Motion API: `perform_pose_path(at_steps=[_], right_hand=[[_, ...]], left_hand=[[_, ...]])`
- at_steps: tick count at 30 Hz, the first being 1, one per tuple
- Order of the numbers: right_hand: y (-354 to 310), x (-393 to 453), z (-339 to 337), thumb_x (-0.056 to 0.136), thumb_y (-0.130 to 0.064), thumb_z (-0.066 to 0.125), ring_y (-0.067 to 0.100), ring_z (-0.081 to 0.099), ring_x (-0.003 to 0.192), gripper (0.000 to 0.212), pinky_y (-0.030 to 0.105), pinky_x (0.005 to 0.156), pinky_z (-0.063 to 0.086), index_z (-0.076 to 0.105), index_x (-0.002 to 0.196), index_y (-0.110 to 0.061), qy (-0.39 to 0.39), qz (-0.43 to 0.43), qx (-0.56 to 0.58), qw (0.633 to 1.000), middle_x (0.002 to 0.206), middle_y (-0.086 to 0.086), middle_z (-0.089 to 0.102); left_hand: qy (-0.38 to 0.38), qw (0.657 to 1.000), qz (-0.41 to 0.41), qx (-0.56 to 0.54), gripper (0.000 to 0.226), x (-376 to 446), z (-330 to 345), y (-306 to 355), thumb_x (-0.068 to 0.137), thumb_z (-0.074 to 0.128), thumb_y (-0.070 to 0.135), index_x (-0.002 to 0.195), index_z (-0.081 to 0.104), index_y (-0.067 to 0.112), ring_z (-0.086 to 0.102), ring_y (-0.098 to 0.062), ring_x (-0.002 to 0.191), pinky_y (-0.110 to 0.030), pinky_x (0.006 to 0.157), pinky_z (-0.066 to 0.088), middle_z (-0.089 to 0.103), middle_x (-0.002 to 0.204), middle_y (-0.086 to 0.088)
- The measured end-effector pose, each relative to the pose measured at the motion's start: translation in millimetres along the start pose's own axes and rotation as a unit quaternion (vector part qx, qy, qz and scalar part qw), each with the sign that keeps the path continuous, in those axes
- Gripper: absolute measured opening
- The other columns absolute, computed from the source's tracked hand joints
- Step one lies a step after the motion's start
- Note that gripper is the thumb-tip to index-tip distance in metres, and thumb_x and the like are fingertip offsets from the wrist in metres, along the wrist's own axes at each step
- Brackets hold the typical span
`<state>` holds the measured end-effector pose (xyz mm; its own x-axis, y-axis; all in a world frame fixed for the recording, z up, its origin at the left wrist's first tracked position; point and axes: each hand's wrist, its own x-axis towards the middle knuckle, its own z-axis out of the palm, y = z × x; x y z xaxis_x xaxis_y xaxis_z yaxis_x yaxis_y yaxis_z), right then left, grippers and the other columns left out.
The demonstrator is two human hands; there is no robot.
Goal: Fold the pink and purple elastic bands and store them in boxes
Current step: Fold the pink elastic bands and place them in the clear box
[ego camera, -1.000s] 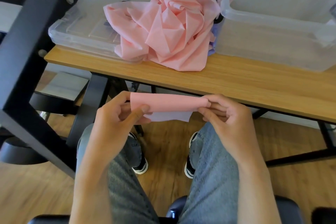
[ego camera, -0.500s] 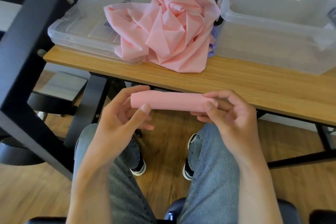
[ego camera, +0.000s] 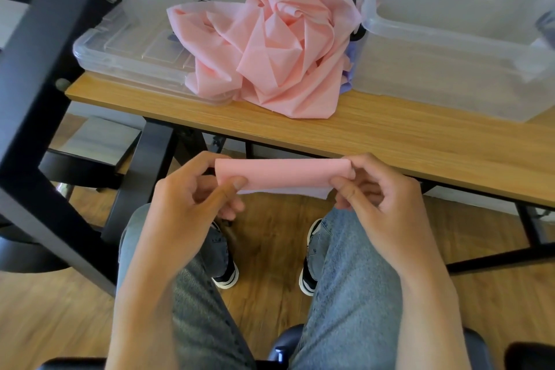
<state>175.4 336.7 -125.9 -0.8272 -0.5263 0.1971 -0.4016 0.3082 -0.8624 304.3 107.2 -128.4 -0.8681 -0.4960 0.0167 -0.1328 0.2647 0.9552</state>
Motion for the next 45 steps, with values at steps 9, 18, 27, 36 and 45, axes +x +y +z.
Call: perform_pose_path(at_steps=[9,18,27,36,45], right_hand=[[-4.7,-2.1,2.0,0.089,-0.010,0.074,0.029,0.077,0.098,0.029,0.043,0.082,0.064,0.068,0.117,-0.012,-0.004,0.036,0.211,0.977,0.110,0.008,0.077],[-0.6,-2.4,-1.8,0.092,-0.011,0.074,0.011,0.075,0.102,0.056,0.030,0.089,0.060,0.058,0.140,-0.038,0.029,0.025,0.092,0.995,0.112,-0.016,0.077],[3.6,-4.5,-6.4,0.100,-0.015,0.067,0.017,0.075,0.079,0.016,0.039,0.076,0.062,0.070,0.113,-0.023,-0.019,0.013,0.039,0.999,0.081,-0.003,0.076],[-2.6,-4.9,-4.0,0.093,-0.023,0.073,0.025,0.073,0.108,0.029,0.049,0.087,0.063,0.068,0.122,-0.018,-0.018,0.029,0.198,0.980,0.117,-0.001,0.076],[1.3,-4.8,-6.8,0.088,-0.002,0.076,0.004,0.072,0.107,0.049,0.026,0.092,0.059,0.069,0.126,-0.032,-0.003,0.011,0.082,0.997,0.114,-0.016,0.077]], left_hand=[[-0.003,0.991,0.023,-0.134,0.040,-0.9,8.0,5.9,0.084,0.070,0.021,0.122,0.062,0.011,0.077,-0.025,0.092,-0.035,0.077,0.064,0.077,0.108,-0.007],[-0.016,0.994,0.028,-0.108,0.060,-1.9,5.2,2.9,0.083,0.071,0.009,0.138,0.052,0.025,0.076,-0.016,0.101,-0.026,0.086,0.061,0.076,0.116,0.005],[-0.022,1.000,0.012,-0.011,0.039,-2.1,4.7,0.8,0.086,0.066,0.027,0.123,0.066,0.015,0.075,-0.017,0.071,-0.033,0.071,0.064,0.077,0.080,-0.003],[0.011,0.988,0.027,-0.155,0.033,-1.7,10.8,9.0,0.088,0.065,0.020,0.119,0.067,0.011,0.078,-0.025,0.083,-0.033,0.072,0.065,0.077,0.109,-0.002],[-0.036,0.998,0.055,-0.007,0.044,-1.9,-0.2,-1.3,0.079,0.075,0.015,0.122,0.068,0.020,0.073,-0.007,0.105,-0.021,0.084,0.060,0.076,0.112,0.015]])
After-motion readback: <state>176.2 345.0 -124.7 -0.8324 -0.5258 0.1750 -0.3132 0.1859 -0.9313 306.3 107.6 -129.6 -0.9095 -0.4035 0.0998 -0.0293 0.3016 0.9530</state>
